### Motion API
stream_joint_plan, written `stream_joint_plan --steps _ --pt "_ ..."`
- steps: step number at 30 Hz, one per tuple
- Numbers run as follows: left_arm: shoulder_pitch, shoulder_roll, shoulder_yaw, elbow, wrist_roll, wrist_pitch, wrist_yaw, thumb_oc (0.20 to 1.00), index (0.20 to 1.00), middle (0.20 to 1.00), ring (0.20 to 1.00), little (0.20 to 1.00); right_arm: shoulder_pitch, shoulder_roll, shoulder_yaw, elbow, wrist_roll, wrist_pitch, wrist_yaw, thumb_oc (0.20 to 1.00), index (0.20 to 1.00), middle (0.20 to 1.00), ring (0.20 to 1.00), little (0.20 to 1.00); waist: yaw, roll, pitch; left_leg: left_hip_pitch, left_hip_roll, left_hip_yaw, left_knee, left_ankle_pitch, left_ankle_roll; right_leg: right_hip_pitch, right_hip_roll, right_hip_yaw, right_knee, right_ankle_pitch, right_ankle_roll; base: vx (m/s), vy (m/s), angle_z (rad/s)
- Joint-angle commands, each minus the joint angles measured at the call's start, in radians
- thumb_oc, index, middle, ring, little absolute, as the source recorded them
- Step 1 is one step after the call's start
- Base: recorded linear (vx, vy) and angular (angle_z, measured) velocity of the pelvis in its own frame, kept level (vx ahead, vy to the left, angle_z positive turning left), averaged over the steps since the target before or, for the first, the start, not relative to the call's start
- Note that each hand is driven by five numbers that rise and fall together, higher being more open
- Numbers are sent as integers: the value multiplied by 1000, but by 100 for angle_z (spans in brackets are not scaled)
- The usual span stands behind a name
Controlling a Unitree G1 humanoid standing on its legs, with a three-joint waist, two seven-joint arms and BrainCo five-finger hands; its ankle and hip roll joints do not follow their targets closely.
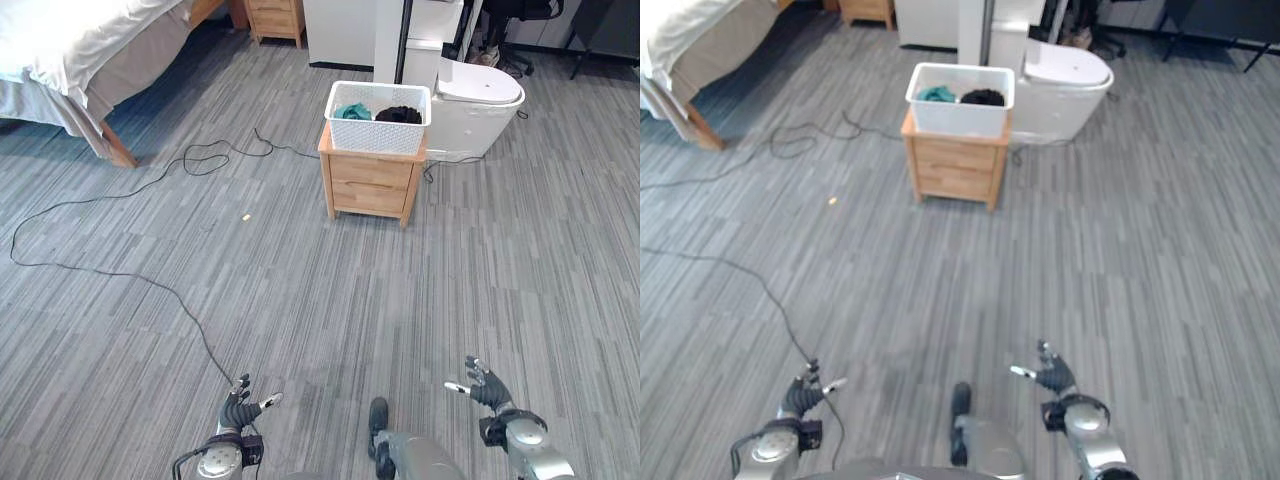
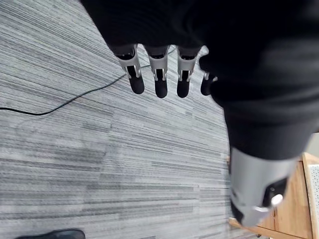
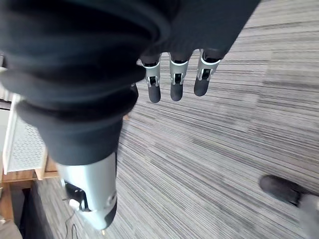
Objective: Grab the laundry basket,head to the washer,open it,put in the laundry and shut it.
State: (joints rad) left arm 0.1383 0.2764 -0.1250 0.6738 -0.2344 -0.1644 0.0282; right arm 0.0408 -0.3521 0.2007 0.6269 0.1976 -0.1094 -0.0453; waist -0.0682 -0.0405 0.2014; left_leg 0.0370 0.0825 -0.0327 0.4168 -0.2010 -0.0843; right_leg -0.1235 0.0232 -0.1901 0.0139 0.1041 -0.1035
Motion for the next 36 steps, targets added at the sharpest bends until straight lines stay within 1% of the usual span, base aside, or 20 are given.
stream_joint_plan --steps 1,2,4,5,6,7,10,14,17,19,20,22,23,25,27,30,33,34,35,36 --pt "-45 48 -8 -36 -11 -29 -1 1000 1000 1000 1000 1000 11 -3 -19 -30 12 -35 -17 1000 1000 1000 1000 1000 -6 -48 -10 -51 -43 82 -141 9 36 93 -81 -2 -50 -164 166 135 12 7" --pt "-45 48 -9 -36 -11 -29 -1 1000 1000 1000 1000 1000 12 -4 -19 -30 12 -35 -17 1000 1000 1000 1000 1000 -5 -47 -8 -49 -42 83 -140 6 36 95 -81 -2 -51 -166 167 204 29 1" --pt "-47 53 -11 -44 -6 -28 1 1000 1000 1000 1000 1000 8 -10 -26 -35 8 -35 -28 1000 1000 1000 1000 1000 15 -47 11 -163 -48 104 -249 106 33 147 -74 6 -64 -190 164 209 42 -6" --pt "-47 53 -11 -44 -6 -28 1 1000 1000 1000 1000 1000 8 -10 -26 -35 8 -35 -28 1000 1000 1000 1000 1000 15 -47 12 -162 -48 104 -251 107 33 148 -74 6 -64 -190 164 257 70 -16" --pt "-45 55 -8 -48 -2 -27 6 1000 1000 1000 1000 1000 3 -8 -27 -21 6 -36 -38 1000 1000 1000 1000 1000 38 -35 23 -237 -43 105 -338 200 24 189 -52 15 -70 -219 158 295 79 -34" --pt "-43 55 -7 -46 -2 -26 9 1000 1000 1000 1000 1000 1 -5 -28 -18 9 -36 -41 1000 1000 1000 1000 1000 49 -33 25 -260 -44 108 -388 224 22 212 -45 22 -70 -236 157 301 78 -34" --pt "-42 58 -2 -41 -4 -26 18 1000 1000 1000 1000 1000 -5 3 -30 -6 14 -38 -49 1000 1000 1000 1000 1000 80 -38 24 -306 -44 97 -490 273 14 277 -34 58 -56 -282 158 457 160 -12" --pt "-47 72 9 -21 2 -26 19 1000 1000 1000 1000 1000 -6 20 -34 -1 15 -33 -40 1000 1000 1000 1000 1000 103 -53 -4 -317 -18 113 -426 310 20 369 -68 98 -34 -318 187 468 234 -27" --pt "-44 81 14 -14 2 -24 18 1000 1000 1000 1000 1000 -4 35 -34 -10 14 -29 -29 1000 1000 1000 1000 1000 104 -70 -18 -328 -33 119 -326 281 37 370 -114 111 17 -319 206 401 245 -48" --pt "-52 106 16 -14 12 -20 17 1000 1000 1000 1000 1000 -17 58 -25 -35 20 -30 -18 1000 1000 1000 1000 1000 105 -94 -22 -317 -43 146 -246 218 63 311 -157 128 156 -244 245 511 349 -37" --pt "-60 123 15 -22 18 -19 23 1000 1000 1000 1000 1000 -38 70 -14 -47 20 -32 -18 1000 1000 1000 1000 1000 101 -98 -10 -295 -49 168 -232 172 90 248 -179 130 276 -165 263 366 287 -44" --pt "-61 131 16 -24 20 -19 24 1000 1000 1000 1000 1000 -45 77 -5 -64 19 -29 -14 1000 1000 1000 1000 1000 87 -89 -2 -228 -50 185 -255 139 110 161 -186 112 367 -100 258 352 247 -33" --pt "-62 130 17 -21 15 -19 24 1000 1000 1000 1000 1000 -51 74 1 -67 16 -28 -10 1000 1000 1000 1000 1000 77 -79 4 -180 -52 188 -270 119 116 112 -184 86 373 -96 245 331 182 -21" --pt "-55 126 18 -21 7 -17 23 1000 1000 1000 1000 1000 -51 66 7 -79 12 -24 -6 1000 1000 1000 1000 1000 62 -61 15 -117 -50 193 -291 96 120 54 -177 30 339 -129 236 406 163 -9" --pt "-48 116 16 -15 6 -11 20 1000 1000 1000 1000 1000 -60 57 14 -83 8 -21 -6 1000 1000 1000 1000 1000 43 -54 29 -27 -59 201 -325 55 118 -15 -180 -80 167 -148 236 562 69 -10" --pt "-57 96 7 -17 19 -18 8 1000 1000 1000 1000 1000 -45 58 7 -58 9 -19 3 1000 1000 1000 1000 1000 11 -54 40 72 -73 169 -355 9 92 -84 -162 -83 -6 -76 265 614 -133 -1" --pt "-37 90 -2 -20 36 -22 -6 1000 1000 1000 1000 1000 -14 48 2 -48 10 -20 9 1000 1000 1000 1000 1000 4 -59 16 111 -76 139 -308 -48 70 -29 -161 -59 -30 -61 241 487 -209 89" --pt "-28 82 -4 -14 25 -19 -7 1000 1000 1000 1000 1000 -3 36 -8 -43 13 -23 4 1000 1000 1000 1000 1000 5 -57 6 86 -35 133 -202 -5 24 -1 -152 -63 -30 -59 217 451 -334 71" --pt "-29 79 -7 -16 18 -16 -10 1000 1000 1000 1000 1000 -1 27 -12 -50 27 -29 0 1000 1000 1000 1000 1000 5 -53 8 51 -10 123 -115 18 11 23 -136 -67 -43 -63 200 373 -340 62" --pt "-30 77 -12 -13 19 -17 -10 1000 1000 1000 1000 1000 -4 16 -12 -55 32 -33 -4 1000 1000 1000 1000 1000 1 -57 -5 40 -1 118 -103 46 2 41 -122 -70 -61 -74 191 214 -196 44"
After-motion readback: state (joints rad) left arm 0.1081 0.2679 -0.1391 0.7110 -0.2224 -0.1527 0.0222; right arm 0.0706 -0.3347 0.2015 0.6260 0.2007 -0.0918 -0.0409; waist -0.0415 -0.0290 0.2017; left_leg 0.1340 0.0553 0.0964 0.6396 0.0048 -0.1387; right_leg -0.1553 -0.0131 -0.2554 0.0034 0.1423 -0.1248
